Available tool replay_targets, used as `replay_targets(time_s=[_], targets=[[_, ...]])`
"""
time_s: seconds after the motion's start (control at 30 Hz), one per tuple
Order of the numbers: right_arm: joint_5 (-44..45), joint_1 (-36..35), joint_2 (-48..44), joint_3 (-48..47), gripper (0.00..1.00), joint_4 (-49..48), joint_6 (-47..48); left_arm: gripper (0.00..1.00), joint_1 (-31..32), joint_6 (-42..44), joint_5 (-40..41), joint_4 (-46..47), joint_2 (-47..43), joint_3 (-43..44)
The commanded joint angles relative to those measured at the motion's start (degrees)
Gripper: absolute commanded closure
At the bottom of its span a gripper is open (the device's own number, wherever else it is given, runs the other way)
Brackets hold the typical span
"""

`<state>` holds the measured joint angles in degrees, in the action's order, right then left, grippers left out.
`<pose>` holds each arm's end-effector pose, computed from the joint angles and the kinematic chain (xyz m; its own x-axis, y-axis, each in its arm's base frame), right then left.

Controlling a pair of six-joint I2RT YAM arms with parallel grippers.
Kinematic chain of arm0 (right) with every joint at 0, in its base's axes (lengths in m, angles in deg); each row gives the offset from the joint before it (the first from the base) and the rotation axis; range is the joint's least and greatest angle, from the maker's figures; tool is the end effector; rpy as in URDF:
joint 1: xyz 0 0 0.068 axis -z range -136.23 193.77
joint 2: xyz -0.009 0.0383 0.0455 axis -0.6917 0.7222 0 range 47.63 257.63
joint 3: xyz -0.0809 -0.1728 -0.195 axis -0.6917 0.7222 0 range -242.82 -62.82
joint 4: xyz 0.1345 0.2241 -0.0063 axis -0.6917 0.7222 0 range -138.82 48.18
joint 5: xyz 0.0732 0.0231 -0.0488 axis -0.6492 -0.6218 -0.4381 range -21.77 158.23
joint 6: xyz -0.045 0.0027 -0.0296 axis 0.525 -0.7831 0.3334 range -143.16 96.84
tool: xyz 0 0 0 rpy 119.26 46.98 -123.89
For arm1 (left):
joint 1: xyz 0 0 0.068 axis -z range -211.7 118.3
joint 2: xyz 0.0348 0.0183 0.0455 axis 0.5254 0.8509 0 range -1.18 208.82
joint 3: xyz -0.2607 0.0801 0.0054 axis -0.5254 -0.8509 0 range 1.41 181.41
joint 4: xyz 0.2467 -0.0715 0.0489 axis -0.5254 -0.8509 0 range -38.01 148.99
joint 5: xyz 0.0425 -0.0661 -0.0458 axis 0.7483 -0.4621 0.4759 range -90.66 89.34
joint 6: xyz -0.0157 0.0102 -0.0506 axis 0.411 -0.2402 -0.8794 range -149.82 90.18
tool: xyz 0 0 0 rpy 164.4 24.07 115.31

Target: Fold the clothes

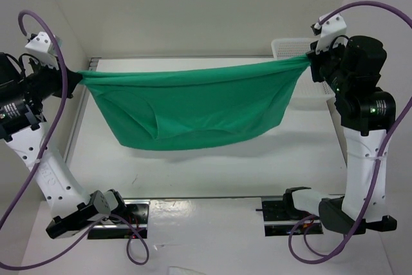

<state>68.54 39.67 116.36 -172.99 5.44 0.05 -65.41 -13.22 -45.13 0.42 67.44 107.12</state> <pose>0.1747 0.0122 0.5423 -0.1775 -0.4078 -0.8957 -0.1479 0.9108 -0.3854 0.1599 0.0766 0.5185 -0.2502 0.0781 -0.9650 0.2269 0.9737 0.0200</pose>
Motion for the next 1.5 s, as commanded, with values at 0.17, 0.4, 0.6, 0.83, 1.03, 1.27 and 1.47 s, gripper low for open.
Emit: replay_targets(time_s=[0.17,0.4,0.6,0.83,1.03,1.27,1.47], targets=[[0.6,0.5,-1.6,8.8,1.0,0.3,3.4,1.0,-0.7,6.2,3.1,-1.0,-1.9,-5.7],[1.4,0.5,-0.5,10.2,1.0,-1.4,3.4,1.0,-0.7,6.9,3.1,-0.5,-2.4,-8.2],[0.7,0.5,-1.7,7.0,1.0,-0.4,3.4,1.0,-0.7,6.3,2.5,0.0,-4.2,-7.2],[0.7,0.5,-6.0,7.0,1.0,0.7,2.9,1.0,-0.7,5.2,2.0,0.6,-8.0,-7.2],[-0.4,0.5,-8.0,6.5,1.0,0.7,2.3,1.0,-0.7,3.9,2.0,1.2,-11.0,-8.2],[-2.3,0.0,-9.1,6.5,1.0,0.7,1.8,1.0,-0.7,3.4,2.0,1.7,-14.4,-10.7],[-1.3,-0.6,-6.3,11.7,1.0,-0.6,1.8,1.0,-0.7,3.4,3.1,1.7,-14.4,-16.3]])
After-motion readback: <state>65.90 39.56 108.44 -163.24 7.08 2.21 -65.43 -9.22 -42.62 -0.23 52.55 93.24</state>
